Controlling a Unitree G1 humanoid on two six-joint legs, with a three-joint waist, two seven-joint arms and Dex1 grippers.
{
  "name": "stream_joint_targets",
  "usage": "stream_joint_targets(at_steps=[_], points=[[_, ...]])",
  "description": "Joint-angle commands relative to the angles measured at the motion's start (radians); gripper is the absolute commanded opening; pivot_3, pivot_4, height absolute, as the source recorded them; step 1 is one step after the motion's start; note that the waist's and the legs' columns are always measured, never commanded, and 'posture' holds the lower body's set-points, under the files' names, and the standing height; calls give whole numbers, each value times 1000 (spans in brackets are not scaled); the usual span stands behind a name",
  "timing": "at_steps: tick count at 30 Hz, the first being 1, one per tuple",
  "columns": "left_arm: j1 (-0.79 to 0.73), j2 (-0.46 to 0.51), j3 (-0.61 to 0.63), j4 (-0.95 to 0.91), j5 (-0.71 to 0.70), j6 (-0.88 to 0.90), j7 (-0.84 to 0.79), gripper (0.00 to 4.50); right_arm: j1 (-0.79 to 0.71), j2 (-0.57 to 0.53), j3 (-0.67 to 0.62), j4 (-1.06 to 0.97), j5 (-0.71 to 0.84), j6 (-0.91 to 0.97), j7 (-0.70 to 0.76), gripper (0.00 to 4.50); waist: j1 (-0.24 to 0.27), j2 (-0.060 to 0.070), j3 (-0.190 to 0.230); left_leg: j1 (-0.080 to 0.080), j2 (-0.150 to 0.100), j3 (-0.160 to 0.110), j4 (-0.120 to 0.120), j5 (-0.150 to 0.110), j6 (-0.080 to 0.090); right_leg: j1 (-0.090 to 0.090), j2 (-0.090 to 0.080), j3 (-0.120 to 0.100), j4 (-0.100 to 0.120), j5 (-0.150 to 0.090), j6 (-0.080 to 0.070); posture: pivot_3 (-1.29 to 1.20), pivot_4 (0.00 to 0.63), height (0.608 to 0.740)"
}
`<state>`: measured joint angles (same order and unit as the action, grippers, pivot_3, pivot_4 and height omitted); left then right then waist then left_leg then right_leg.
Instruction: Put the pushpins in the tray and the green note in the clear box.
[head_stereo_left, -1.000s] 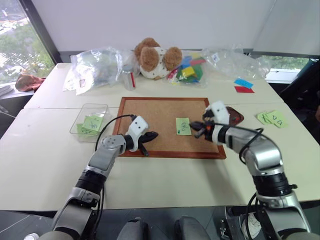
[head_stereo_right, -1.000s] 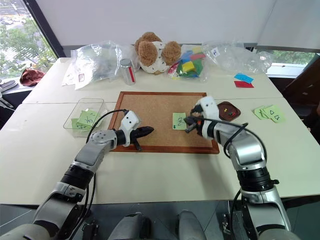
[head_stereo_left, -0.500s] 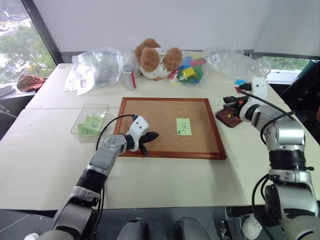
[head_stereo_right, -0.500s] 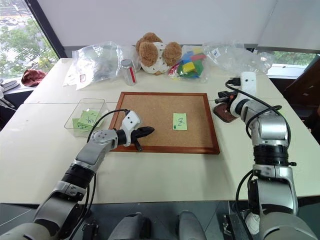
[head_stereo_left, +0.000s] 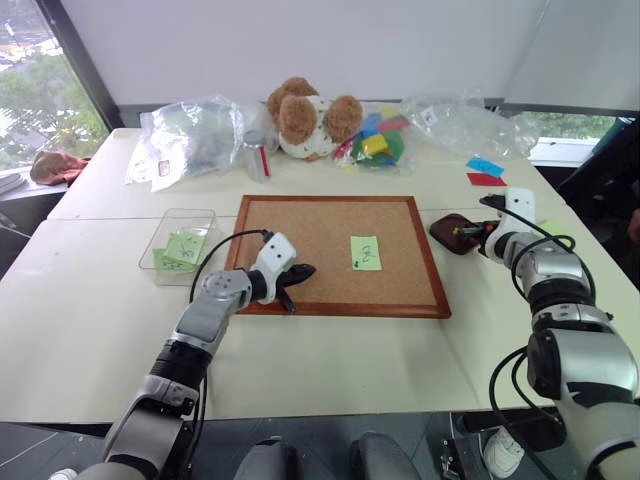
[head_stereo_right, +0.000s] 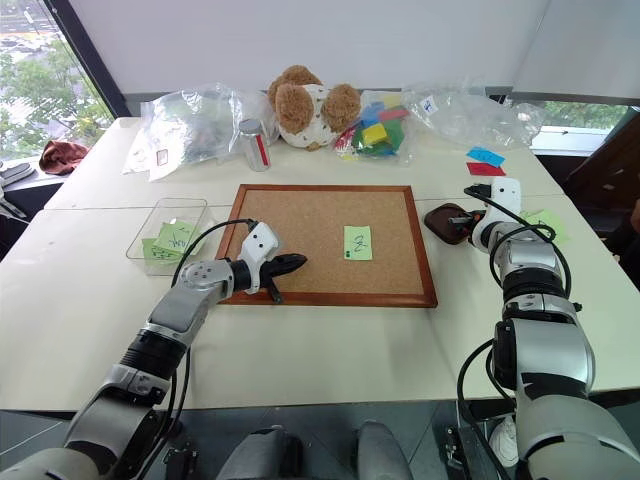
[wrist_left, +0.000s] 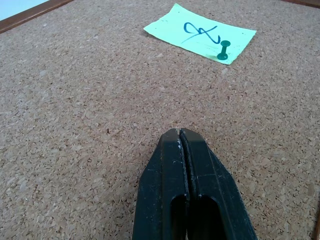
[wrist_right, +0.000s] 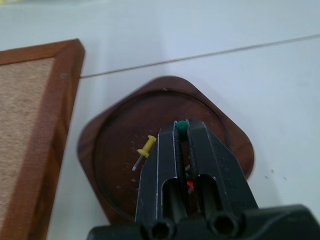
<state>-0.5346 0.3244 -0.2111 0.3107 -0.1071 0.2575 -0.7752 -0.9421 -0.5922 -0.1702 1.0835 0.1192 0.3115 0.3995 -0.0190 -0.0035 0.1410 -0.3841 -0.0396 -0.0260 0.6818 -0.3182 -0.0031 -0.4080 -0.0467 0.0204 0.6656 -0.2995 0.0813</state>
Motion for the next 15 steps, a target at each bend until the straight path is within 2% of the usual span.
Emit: stream_joint_targets(at_steps=[1, 4, 10, 11, 15], points=[[47, 18, -27, 49, 35, 56, -5, 0, -32, -10, -6, -7, -6, -28, 9, 340, 0, 0, 0, 0, 0, 0, 0, 0, 0, 0, 0, 0, 0, 0, 0, 0, 150, 740], [43, 17, -27, 57, 36, 52, -5, 0, -32, -11, -7, -12, -3, -23, 13, 1268, 0, 0, 0, 0, 0, 0, 0, 0, 0, 0, 0, 0, 0, 0, 0, 0, 150, 740], [38, 15, -28, 59, 35, 53, -7, 0, -23, -13, -7, -27, -1, -11, 23, 4182, 0, 0, 0, 0, 0, 0, 0, 0, 0, 0, 0, 0, 0, 0, 0, 0, 150, 740], [38, 15, -28, 59, 35, 53, -7, 0, -23, -14, -8, -31, 0, -9, 24, 4443, 0, 0, 0, 0, 0, 0, 0, 0, 0, 0, 0, 0, 0, 0, 0, 0, 150, 740], [38, 14, -29, 59, 36, 52, -8, 0, -24, -20, -12, -62, 8, 11, 39, 4443, 0, 0, 0, 0, 0, 0, 0, 0, 0, 0, 0, 0, 0, 0, 0, 0, 150, 740]])
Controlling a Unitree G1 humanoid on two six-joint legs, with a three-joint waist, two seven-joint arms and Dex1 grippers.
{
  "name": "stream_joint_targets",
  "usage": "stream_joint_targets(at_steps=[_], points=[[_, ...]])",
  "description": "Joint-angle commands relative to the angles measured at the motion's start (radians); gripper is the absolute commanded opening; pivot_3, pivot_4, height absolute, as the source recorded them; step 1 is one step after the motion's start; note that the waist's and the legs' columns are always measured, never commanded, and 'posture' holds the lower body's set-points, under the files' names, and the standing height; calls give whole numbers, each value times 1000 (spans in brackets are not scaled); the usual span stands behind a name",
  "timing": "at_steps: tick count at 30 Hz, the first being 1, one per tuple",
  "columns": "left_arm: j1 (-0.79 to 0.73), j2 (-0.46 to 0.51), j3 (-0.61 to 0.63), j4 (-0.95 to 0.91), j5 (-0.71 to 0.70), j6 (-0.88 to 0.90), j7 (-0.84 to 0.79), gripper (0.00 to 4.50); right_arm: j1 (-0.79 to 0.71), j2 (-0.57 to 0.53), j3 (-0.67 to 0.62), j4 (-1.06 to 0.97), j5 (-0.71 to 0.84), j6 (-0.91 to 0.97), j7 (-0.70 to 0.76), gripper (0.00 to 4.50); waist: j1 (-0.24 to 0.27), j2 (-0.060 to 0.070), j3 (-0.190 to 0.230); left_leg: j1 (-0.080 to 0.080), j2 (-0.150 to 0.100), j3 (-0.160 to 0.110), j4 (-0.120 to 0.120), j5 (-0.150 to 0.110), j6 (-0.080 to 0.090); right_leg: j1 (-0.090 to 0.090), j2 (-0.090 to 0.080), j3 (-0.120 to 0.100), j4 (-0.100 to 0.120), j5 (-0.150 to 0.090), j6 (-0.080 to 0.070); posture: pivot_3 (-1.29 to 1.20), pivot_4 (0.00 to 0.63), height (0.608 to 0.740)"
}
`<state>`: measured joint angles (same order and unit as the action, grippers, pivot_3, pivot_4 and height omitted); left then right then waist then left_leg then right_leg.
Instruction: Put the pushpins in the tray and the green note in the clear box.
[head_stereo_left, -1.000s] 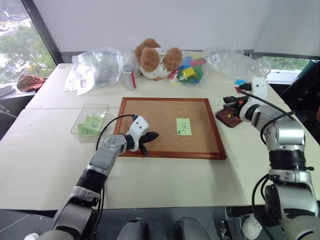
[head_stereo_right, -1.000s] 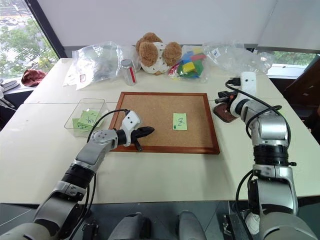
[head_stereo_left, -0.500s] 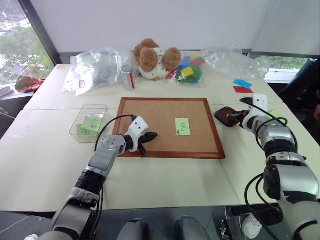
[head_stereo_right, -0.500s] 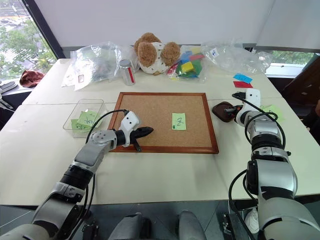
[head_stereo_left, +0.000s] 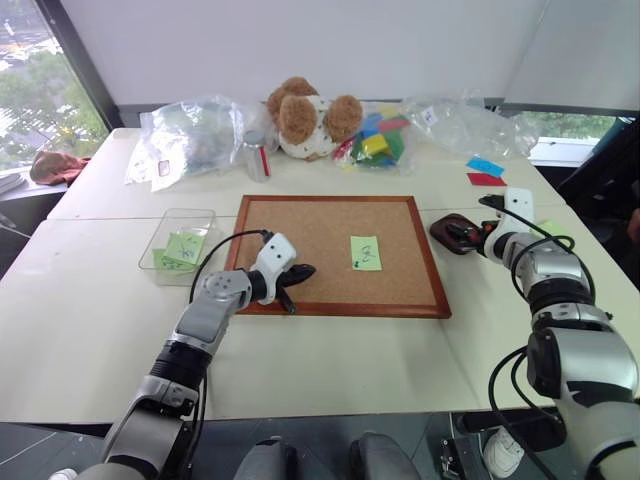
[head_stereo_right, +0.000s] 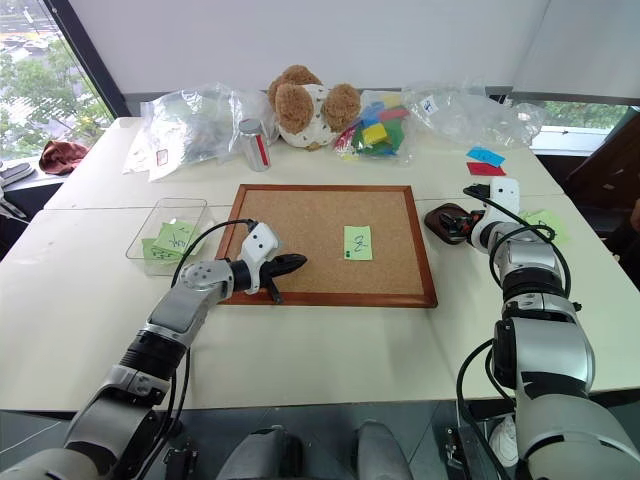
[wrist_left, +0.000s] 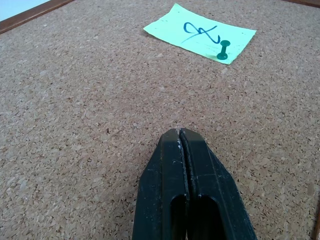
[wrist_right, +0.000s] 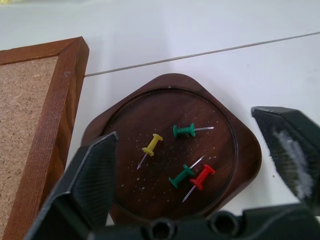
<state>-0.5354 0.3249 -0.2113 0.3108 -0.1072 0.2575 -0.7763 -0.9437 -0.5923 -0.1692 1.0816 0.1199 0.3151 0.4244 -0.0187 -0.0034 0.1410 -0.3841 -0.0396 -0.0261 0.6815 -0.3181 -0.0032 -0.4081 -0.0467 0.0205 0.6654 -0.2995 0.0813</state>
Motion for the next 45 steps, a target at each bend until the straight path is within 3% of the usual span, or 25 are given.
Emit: stream_joint_targets(at_steps=[1, 5, 9, 12, 15, 17, 20, 24, 35, 38, 42, 45], points=[[39, 13, -30, 59, 36, 52, -7, 0, -20, -22, -11, -77, 8, 16, 22, 4443, 0, 0, 0, 0, 0, 0, 0, 0, 0, 0, 0, 0, 0, 0, 0, 0, 150, 740], [41, 13, -30, 59, 35, 51, -7, 0, 2, -32, -1, -196, 19, 77, 72, 4443, 1, 0, 0, 0, 0, 0, 0, 0, 0, 0, 0, 0, 0, 0, 0, 0, 150, 740], [43, 14, -29, 56, 34, 49, -9, 0, 153, -17, 66, -678, 114, 286, 233, 4443, 2, 1, -1, 0, 0, 0, -1, -2, 3, 0, 0, 0, 0, 0, 0, 0, 150, 740], [42, 14, -26, 58, 35, 46, -8, 0, 256, 30, 98, -975, 187, 442, 232, 4443, 2, 4, -2, -1, 1, -1, -1, -2, 4, -1, 0, 0, 0, 0, 0, 0, 150, 740], [37, 13, -26, 64, 35, 44, -8, 0, 315, 73, 133, -1135, 212, 523, 202, 4443, 4, 3, -2, -1, 0, -1, -1, -2, 4, -1, 0, 0, 0, 0, 0, 0, 150, 740], [34, 13, -25, 67, 34, 43, -8, 0, 338, 105, 152, -1194, 217, 557, 175, 4221, 5, 3, -2, -1, 0, -1, 0, -3, 4, -1, 0, 0, 0, 0, 0, 0, 150, 740], [32, 11, -25, 68, 34, 43, -9, 0, 365, 153, 195, -1220, 203, 564, 138, 3166, 5, 3, -2, -1, 0, -1, 0, -3, 4, -1, 0, 0, 0, 0, 0, 0, 150, 740], [33, 12, -27, 64, 35, 43, -11, 0, 392, 178, 277, -1189, 146, 509, 119, 3166, 5, 3, -2, -1, 0, -1, 0, -2, 4, -1, 0, 0, 0, 0, 0, 0, 150, 740], [39, 18, -24, 52, 35, 48, -7, 0, 395, 212, 306, -1093, 102, 435, 103, 3166, 3, 3, -2, 0, 0, -1, 0, -2, 4, -1, 0, -1, 0, 0, 0, 0, 150, 740], [41, 18, -24, 49, 35, 49, -6, 0, 396, 213, 311, -1081, 94, 426, 110, 2290, 3, 3, -2, 0, 0, -1, 0, -2, 4, -1, 0, -1, 0, 0, 0, 0, 150, 740], [43, 16, -25, 46, 34, 51, -4, 0, 400, 215, 313, -1069, 86, 420, 115, 206, 2, 3, -2, 0, 0, -1, 0, -2, 4, -1, 0, -1, 0, 0, 0, 0, 150, 740], [45, 17, -25, 46, 34, 52, -4, 0, 399, 214, 311, -1077, 86, 427, 117, 44, 2, 3, -2, 0, 0, -1, 0, -2, 4, -1, 0, -1, 0, 0, 0, 0, 150, 740]])
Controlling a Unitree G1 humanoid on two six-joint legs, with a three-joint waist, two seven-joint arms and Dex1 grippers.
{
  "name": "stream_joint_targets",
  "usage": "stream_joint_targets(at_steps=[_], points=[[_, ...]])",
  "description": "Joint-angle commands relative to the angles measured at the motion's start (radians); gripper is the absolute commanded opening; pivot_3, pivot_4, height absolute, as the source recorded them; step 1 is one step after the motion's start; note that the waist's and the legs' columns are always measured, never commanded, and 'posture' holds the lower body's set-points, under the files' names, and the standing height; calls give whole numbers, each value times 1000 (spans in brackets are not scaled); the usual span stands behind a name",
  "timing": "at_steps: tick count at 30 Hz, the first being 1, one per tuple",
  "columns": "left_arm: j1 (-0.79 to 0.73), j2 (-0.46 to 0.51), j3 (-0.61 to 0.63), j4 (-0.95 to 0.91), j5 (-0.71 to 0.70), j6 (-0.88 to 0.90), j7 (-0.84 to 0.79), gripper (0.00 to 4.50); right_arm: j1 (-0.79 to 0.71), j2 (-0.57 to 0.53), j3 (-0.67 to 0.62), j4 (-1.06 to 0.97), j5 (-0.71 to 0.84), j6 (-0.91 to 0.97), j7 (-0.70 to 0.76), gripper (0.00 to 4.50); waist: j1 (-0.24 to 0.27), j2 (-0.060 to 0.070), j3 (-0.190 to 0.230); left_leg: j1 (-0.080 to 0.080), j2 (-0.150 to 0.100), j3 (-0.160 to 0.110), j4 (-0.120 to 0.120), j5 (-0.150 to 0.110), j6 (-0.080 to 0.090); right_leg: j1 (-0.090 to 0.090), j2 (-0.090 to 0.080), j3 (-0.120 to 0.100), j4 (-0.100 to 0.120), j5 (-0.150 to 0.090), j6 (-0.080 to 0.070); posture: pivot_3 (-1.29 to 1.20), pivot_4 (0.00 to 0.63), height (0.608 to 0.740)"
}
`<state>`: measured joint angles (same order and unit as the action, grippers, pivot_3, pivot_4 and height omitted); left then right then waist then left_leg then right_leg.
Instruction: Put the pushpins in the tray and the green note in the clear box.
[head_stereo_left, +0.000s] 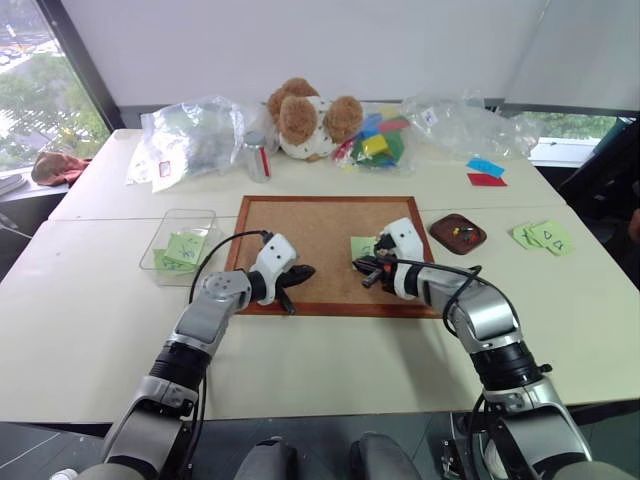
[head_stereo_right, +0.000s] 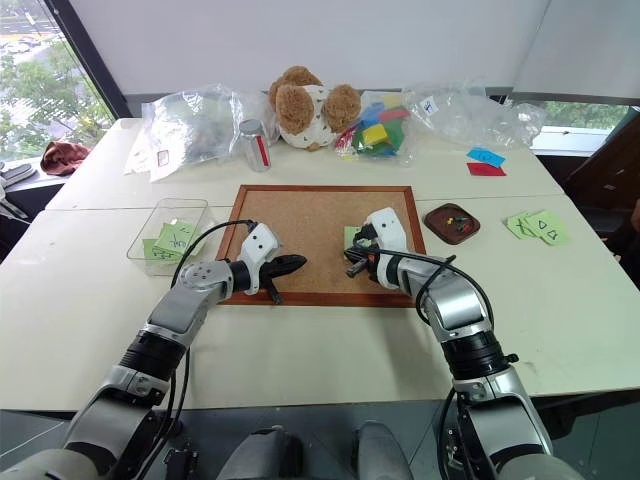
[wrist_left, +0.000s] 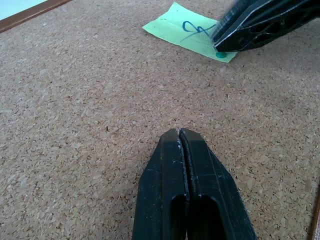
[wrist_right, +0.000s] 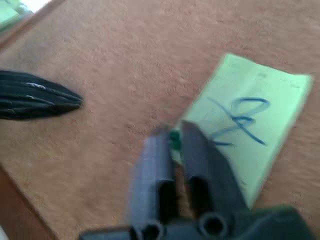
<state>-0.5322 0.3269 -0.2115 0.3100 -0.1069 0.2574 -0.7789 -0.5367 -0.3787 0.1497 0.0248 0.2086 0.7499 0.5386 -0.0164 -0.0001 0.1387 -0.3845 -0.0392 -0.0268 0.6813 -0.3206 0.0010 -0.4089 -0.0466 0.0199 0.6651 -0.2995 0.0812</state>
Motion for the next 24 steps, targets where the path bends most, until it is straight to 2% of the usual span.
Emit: stream_joint_targets(at_steps=[1, 14, 19, 24], points=[[43, 15, -25, 47, 33, 51, -2, 0, -9, -1, -10, -32, 2, 0, 5, 44, 0, 0, 0, 0, 0, 0, 0, 0, 0, 0, 0, 0, 0, 0, 0, 0, 150, 740], [50, 9, -32, 53, 34, 55, -6, 0, -89, -69, -97, -324, 87, 208, 3, 44, 2, 0, 0, 0, 0, -1, -1, 0, 0, 0, 0, 0, -1, 0, 0, 0, 150, 740], [9, -4, 32, 38, -39, 123, -14, 0, -78, -115, -95, -397, 105, 241, 20, 44, 3, 0, 0, -1, 0, 0, -1, 0, 0, 0, 0, 0, -1, 0, 0, 0, 150, 740], [-82, -11, 182, -60, -233, 332, -25, 2225, -57, -171, -91, -474, 128, 272, 39, 0, 0, -1, 1, -3, 0, -1, 0, 0, 0, -1, 0, 0, -1, 0, 0, 0, 150, 740]])
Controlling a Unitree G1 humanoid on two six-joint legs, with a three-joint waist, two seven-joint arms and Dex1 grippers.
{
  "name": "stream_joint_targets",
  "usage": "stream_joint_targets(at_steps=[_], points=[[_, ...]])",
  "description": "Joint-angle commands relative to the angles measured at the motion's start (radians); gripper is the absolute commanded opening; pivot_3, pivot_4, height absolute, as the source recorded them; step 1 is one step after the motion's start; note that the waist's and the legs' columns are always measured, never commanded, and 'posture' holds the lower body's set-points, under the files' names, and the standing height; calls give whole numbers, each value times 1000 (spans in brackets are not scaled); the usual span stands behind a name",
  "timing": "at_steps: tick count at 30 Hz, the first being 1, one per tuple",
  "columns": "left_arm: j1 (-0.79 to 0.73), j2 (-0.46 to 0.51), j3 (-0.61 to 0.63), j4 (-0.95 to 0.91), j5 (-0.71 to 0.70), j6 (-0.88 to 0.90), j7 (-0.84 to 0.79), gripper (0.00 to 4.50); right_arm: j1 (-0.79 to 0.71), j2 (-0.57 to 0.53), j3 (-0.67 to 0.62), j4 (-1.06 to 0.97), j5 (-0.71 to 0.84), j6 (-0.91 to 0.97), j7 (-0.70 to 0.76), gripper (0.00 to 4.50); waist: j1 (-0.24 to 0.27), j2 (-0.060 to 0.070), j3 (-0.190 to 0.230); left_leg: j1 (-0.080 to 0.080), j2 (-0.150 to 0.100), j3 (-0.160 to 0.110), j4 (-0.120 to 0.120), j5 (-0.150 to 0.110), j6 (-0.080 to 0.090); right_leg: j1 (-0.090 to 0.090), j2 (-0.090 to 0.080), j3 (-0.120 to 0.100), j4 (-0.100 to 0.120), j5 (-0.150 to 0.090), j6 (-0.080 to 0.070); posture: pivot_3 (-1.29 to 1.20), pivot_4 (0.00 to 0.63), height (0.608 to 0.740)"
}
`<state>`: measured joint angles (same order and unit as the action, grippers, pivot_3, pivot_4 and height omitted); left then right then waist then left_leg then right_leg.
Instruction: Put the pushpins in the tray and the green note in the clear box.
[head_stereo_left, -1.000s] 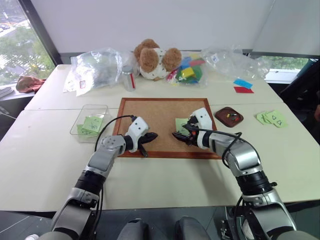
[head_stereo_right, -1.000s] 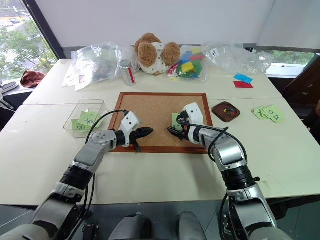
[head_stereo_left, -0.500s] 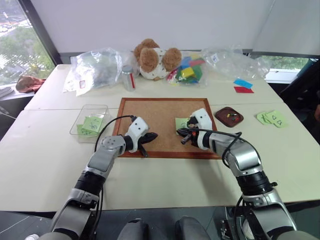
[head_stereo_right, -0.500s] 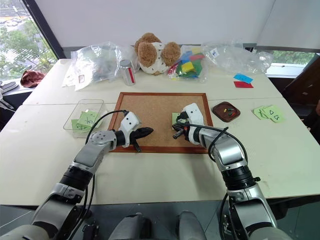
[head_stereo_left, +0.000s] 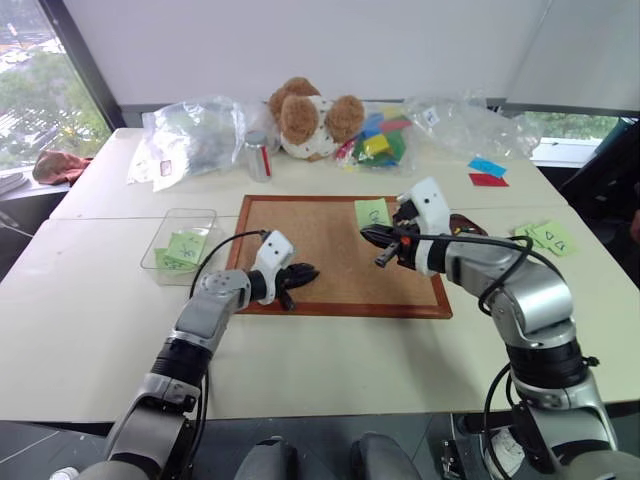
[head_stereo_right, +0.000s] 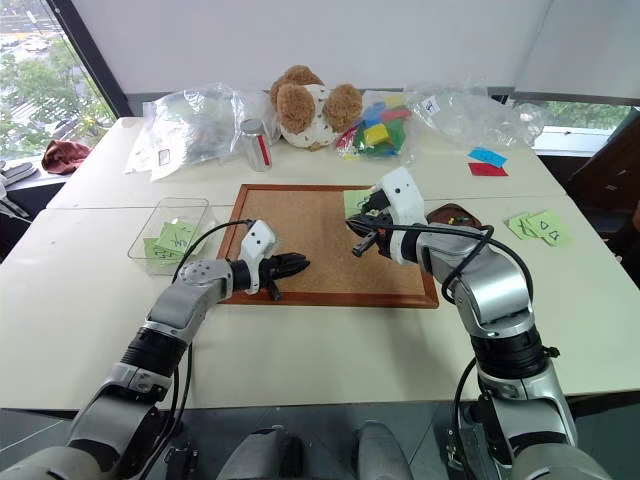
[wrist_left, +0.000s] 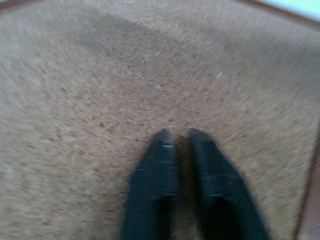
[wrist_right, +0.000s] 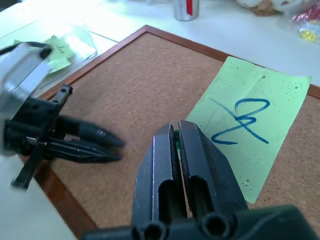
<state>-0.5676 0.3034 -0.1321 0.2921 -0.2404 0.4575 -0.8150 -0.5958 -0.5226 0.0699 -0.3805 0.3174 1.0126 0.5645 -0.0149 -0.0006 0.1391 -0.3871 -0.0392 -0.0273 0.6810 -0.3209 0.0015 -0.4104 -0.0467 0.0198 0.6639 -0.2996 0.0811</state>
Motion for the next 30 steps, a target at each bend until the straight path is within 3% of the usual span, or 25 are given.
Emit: stream_joint_targets(at_steps=[1, 4, 5, 9, 16, 27, 30], points=[[-66, 10, 129, -59, -139, 178, 11, 2751, 5, -34, -13, -82, 26, 16, 15, 0, -1, 0, 1, -1, 0, 0, 0, 0, 0, -1, 0, 0, 0, 0, 0, 0, 150, 740], [-116, -15, 209, -75, -248, 308, 30, 4230, 11, -52, -10, -111, 43, 27, 25, 0, 3, -1, 1, -6, 0, 0, 0, 0, 0, -6, 0, 0, 1, 0, 0, 0, 150, 740], [-130, -25, 233, -74, -275, 340, 42, 4456, 11, -56, -7, -117, 48, 30, 27, 0, 5, -1, 1, -7, 0, 0, 0, 0, 0, -7, 0, 0, 1, 0, 0, 0, 150, 740], [-214, -102, 380, -26, -423, 485, 144, 4456, 9, -74, 17, -144, 55, 26, 38, 0, 4, -3, 2, -9, 0, 0, 1, 3, -5, -8, 0, 0, 0, 0, 0, 0, 150, 740], [-275, -231, 503, 27, -565, 652, 326, 4456, -5, -84, 74, -178, 56, 12, 48, 0, 3, -5, 3, -11, -1, 0, 2, 4, -6, -11, 0, 0, 1, 0, 0, 0, 150, 740], [-269, -341, 522, 10, -633, 767, 484, 4456, -28, -77, 96, -172, 55, -1, 48, 0, 4, -5, 3, -12, -1, 0, 2, 5, -8, -14, 0, 0, 1, 0, 0, 0, 150, 740], [-263, -352, 538, 3, -654, 783, 516, 3221, -31, -79, 96, -171, 56, -2, 48, 0, 4, -5, 3, -12, -1, 0, 2, 5, -8, -14, 0, 0, 1, 0, 0, 0, 150, 740]])
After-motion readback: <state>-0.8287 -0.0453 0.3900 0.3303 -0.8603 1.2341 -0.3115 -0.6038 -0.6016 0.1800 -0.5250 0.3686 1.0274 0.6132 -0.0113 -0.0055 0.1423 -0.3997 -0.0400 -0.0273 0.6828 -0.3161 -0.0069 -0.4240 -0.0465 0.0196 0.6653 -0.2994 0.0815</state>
